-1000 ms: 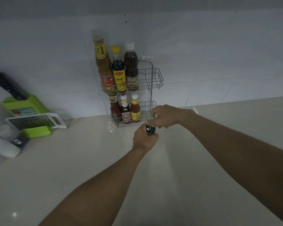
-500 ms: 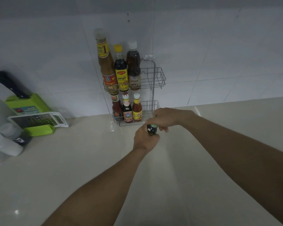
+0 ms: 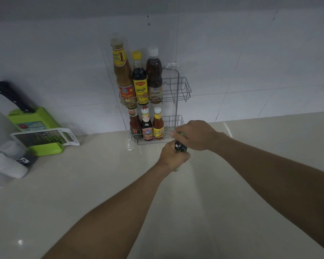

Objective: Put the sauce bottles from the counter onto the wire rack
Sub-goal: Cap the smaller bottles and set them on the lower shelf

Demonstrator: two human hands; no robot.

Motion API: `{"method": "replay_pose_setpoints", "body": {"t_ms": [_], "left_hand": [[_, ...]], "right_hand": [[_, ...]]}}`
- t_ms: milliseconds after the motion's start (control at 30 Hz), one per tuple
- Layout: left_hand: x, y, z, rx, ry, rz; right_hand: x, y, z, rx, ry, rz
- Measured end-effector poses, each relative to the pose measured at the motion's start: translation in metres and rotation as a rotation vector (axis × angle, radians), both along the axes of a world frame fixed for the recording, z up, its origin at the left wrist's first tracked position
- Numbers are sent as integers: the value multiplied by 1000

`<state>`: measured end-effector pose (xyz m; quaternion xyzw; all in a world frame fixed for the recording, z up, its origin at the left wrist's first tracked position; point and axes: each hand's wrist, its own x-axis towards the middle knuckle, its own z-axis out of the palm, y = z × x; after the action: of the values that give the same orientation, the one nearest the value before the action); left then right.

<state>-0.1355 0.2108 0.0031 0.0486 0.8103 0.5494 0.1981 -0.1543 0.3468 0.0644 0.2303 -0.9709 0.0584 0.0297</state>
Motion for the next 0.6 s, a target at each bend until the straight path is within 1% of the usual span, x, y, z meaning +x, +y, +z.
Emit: {"method": "replay_pose_setpoints", "body": {"t_ms": [67, 133, 200, 267, 333, 367, 467, 533, 600], "left_hand": [[1, 4, -1, -8, -12, 25], [5, 8, -6, -75, 39, 102], [9, 9, -11, -75, 15, 114], [8, 5, -9, -53, -64, 38], [1, 3, -6, -92, -55, 0], [-2, 4, -5, -109, -15, 19], [0, 9, -7, -175, 90, 107], [7, 11, -17, -241, 114, 121], [11, 10, -26, -230, 96, 116]], "right_hand": [[0, -3, -3, 65, 7, -132], [-2, -10, -8, 105, -33, -257], [-2, -9, -9, 96, -106, -242], [1, -2, -5, 53, -171, -154], [1, 5, -4, -10, -160, -112], [0, 5, -7, -28, -126, -127], [-3, -5, -21, -10, -43, -272], [-1, -8, -32, -21, -92, -336], [4, -6, -44, -128, -180, -378]]}}
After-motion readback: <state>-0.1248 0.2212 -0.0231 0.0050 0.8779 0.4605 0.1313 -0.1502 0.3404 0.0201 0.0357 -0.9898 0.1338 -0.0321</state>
